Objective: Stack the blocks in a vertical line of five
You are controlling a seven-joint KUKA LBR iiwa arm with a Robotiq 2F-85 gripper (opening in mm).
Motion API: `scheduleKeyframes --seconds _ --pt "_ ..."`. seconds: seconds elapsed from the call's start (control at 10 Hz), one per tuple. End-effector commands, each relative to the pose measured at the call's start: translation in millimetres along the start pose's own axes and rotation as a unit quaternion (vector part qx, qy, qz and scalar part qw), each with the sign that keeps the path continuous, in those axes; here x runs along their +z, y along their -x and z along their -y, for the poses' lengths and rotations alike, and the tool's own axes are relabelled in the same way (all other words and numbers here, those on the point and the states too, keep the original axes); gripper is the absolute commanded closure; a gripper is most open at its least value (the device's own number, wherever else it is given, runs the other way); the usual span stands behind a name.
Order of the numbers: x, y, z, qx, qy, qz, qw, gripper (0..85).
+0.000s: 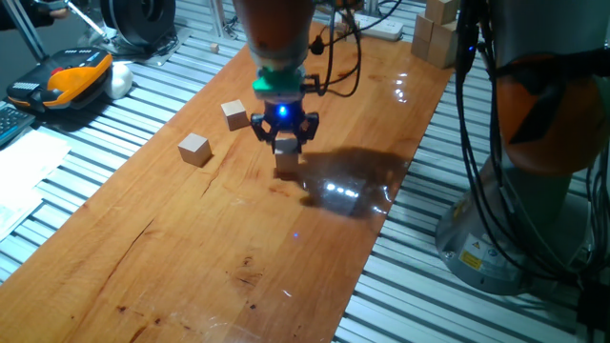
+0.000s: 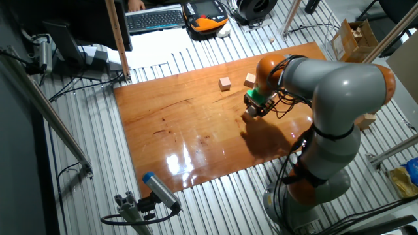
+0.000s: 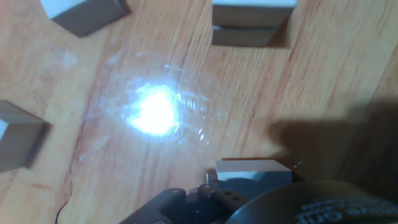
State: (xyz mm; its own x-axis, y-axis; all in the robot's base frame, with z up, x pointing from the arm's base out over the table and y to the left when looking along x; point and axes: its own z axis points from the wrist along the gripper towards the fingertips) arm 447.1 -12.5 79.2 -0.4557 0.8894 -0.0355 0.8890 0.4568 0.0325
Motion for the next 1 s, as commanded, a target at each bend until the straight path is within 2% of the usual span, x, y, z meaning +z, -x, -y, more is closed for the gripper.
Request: scheduleKeyframes --seconds 0.0,0.3,0.6,0.9 --pt "-7.3 2.4 2.1 -0.003 0.003 -0.004 1.0000 85.0" --pt "-31.4 16.1 4.6 -0.012 0.013 -0.016 0.9997 85.0" --pt "-60.1 39.4 -0.5 -0.023 0.019 -0.026 0.9992 85.0" --pt "-74.2 58.7 1.2 -0.036 0.016 -0.022 0.9990 85.0"
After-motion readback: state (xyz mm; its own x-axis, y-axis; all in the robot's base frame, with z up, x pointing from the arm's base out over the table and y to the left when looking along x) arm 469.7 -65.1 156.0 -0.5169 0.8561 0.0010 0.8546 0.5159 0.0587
